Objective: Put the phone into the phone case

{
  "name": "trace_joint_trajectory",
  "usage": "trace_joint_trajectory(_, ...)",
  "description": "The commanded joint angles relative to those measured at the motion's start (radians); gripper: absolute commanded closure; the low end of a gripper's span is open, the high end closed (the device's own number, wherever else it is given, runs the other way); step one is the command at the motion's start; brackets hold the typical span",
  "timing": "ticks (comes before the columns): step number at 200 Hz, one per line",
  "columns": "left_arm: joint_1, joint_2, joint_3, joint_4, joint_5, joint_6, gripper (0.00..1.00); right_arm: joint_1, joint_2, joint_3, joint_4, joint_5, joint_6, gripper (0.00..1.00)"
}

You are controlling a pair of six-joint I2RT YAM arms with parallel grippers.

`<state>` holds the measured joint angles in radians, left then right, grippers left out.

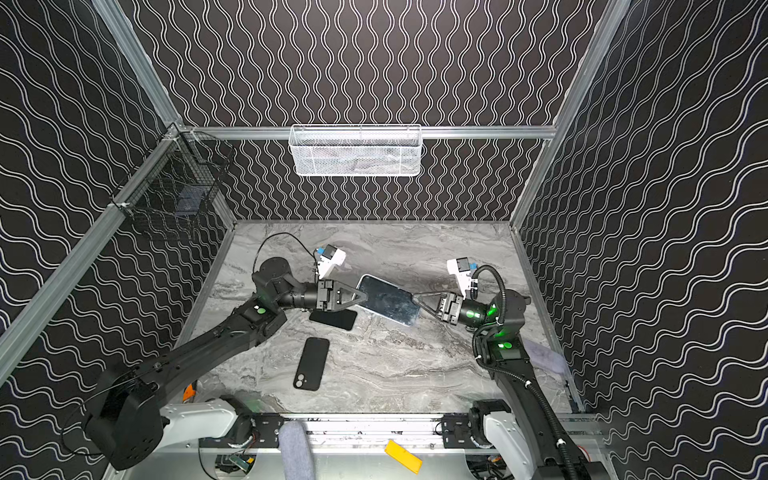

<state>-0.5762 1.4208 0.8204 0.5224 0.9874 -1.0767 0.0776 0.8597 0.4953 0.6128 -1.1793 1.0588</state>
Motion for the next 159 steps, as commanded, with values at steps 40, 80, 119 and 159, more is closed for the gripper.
trace_joint_trajectory(40,0.025,0.052,-0.022,0.231,0.014,-0.122,1.00,0.001,0.019,-0.004,0.095,-0.006,0.033,0.63)
trace_joint_trajectory(80,0.030,0.068,-0.017,0.244,0.018,-0.130,1.00,0.000,0.030,0.024,0.055,0.000,0.010,0.79)
trace_joint_trajectory(119,0.029,0.067,-0.009,0.211,0.016,-0.106,1.00,0.001,0.042,0.035,0.046,0.006,0.001,0.90)
trace_joint_trajectory(159,0.030,0.075,-0.013,0.213,0.018,-0.102,1.00,0.000,0.038,0.059,-0.061,0.028,-0.065,0.95)
